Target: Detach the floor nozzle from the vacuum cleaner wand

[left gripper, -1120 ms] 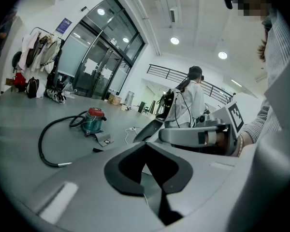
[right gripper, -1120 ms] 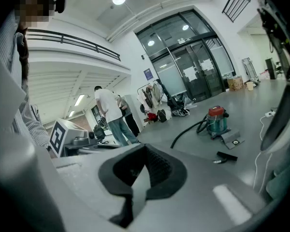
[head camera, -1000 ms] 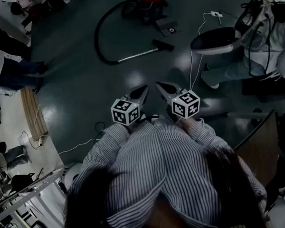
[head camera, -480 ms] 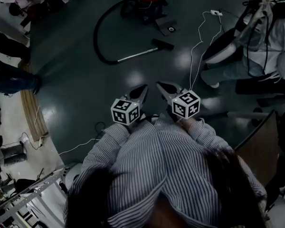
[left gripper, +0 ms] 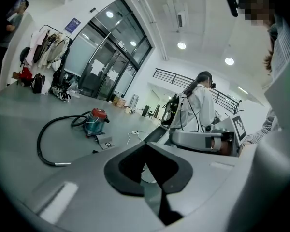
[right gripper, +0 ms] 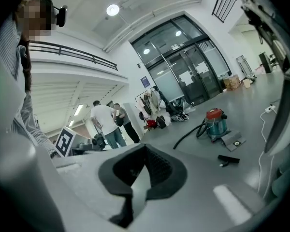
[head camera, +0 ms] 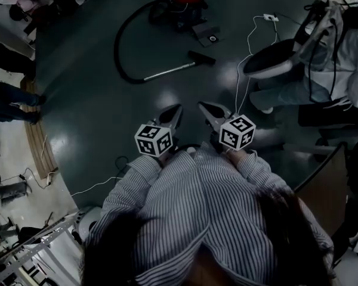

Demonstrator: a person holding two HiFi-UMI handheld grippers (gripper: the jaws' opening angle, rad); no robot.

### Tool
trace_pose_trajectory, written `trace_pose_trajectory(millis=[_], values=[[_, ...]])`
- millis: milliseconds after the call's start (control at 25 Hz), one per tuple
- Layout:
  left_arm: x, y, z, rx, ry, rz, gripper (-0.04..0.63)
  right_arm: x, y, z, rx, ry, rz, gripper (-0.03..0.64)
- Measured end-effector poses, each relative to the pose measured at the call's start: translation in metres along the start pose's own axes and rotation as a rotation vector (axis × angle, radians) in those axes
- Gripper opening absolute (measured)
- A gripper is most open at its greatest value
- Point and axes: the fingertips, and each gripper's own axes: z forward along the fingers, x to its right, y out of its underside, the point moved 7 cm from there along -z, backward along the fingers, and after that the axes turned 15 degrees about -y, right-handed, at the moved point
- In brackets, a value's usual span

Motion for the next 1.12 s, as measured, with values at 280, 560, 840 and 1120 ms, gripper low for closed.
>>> trace_pose_trajectory(millis=[280, 560, 840, 1120], values=[[0.008, 0.004, 0.023, 0.007, -0.018, -0.019, 0.006, 0.03, -0.001, -0.01, -0.029, 0.02, 0.022, 0.002], [-0.013, -0.004, 0.069, -0.027, -0.019, -0.036, 0.006, 0.078, -0.007, 0.01, -0.065, 0.047, 0.074, 0.002], [-0.081, -0.058, 0.148, -0.059, -0.022, -0.03, 0.006, 0.15, -0.049, 0.077, -0.044, 0.078, 0.103, 0.002], [-0.141, -0.142, 0.237, -0.106, 0.02, -0.014, 0.006, 0.231, -0.116, 0.147, -0.004, 0.127, 0.169, 0.002]])
